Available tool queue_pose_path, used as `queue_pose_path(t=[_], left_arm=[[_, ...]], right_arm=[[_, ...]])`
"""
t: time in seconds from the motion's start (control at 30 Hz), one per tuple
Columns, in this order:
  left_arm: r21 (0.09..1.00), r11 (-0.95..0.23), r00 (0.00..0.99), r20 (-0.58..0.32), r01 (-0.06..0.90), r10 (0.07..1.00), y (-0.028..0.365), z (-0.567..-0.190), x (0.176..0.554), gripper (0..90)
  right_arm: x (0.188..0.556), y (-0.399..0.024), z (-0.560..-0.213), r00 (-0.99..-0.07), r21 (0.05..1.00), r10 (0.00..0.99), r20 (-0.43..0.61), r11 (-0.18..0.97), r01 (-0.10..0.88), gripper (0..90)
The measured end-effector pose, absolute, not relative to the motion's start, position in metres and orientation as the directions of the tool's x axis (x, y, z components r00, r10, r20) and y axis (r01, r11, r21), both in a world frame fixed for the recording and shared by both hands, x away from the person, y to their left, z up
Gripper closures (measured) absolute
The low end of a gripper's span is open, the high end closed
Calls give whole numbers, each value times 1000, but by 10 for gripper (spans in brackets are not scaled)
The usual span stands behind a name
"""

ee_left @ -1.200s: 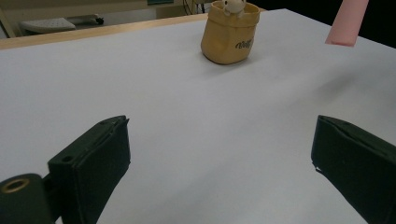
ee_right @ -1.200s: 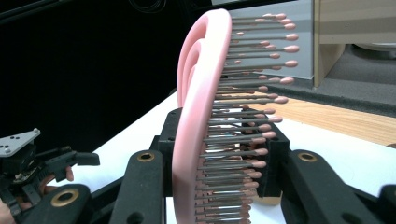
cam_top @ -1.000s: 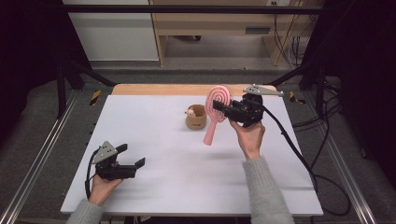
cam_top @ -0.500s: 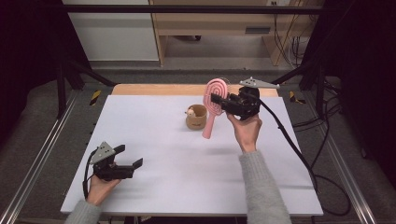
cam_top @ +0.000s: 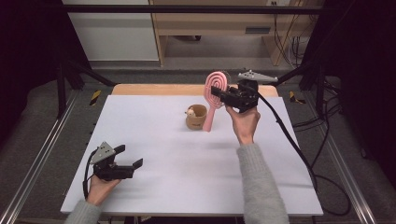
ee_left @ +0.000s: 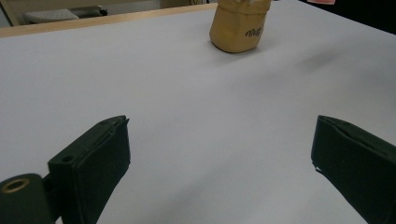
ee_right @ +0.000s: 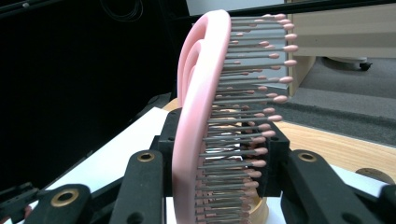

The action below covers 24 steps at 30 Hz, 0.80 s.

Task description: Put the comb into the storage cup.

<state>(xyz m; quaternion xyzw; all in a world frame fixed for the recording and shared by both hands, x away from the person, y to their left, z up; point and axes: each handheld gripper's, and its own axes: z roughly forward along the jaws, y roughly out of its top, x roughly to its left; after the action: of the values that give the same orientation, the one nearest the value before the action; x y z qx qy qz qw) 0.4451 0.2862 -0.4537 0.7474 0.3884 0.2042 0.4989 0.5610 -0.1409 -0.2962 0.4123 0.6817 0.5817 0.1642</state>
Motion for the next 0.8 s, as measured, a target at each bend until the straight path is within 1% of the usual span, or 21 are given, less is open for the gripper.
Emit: queue_pose_path(t=[0.27, 0.8], left_arm=[[904, -198, 614, -86, 379, 784, 286, -454, 445, 46], [905, -188, 615, -96, 380, 782, 288, -454, 446, 46]], right_arm=[[569, -137, -295, -594, 927, 763, 255, -19, 374, 630], [585, -130, -283, -559, 937, 792, 246, -48, 346, 629]])
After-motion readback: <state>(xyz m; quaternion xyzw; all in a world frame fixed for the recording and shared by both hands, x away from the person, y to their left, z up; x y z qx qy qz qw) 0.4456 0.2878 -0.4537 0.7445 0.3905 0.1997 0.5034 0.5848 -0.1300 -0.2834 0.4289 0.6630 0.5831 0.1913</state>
